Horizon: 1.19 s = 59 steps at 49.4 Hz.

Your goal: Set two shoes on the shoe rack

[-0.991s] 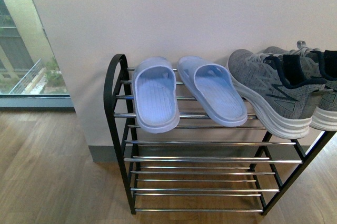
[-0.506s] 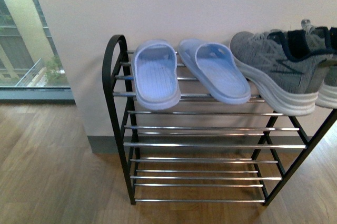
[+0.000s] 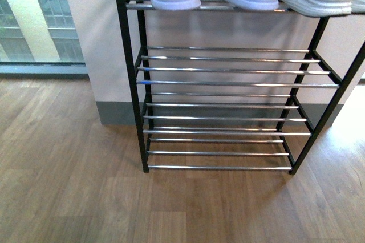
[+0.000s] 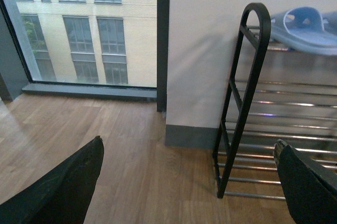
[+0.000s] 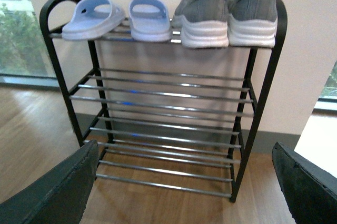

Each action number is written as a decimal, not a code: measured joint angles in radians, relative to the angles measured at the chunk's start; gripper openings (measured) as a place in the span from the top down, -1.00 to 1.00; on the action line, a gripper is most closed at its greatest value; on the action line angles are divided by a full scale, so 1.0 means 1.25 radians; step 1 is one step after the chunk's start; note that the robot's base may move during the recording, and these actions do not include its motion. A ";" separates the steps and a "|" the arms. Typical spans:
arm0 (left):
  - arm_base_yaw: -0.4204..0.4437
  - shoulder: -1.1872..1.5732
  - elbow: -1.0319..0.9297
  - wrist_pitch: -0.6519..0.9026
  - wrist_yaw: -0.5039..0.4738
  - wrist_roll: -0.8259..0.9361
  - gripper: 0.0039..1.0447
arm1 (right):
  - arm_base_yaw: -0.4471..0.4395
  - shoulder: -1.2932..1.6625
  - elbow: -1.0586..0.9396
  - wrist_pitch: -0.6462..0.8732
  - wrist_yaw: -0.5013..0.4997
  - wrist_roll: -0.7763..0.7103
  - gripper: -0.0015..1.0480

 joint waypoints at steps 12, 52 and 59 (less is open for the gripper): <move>0.000 0.000 0.000 0.000 0.000 0.000 -0.83 | 0.000 -0.001 0.000 0.000 0.001 0.000 -0.82; 0.000 0.000 0.000 0.000 0.000 0.000 -0.83 | 0.000 -0.001 0.000 0.000 0.002 0.000 -0.82; 0.000 0.000 0.000 0.000 0.000 0.000 -0.83 | 0.000 0.000 0.000 0.000 0.000 0.000 -0.82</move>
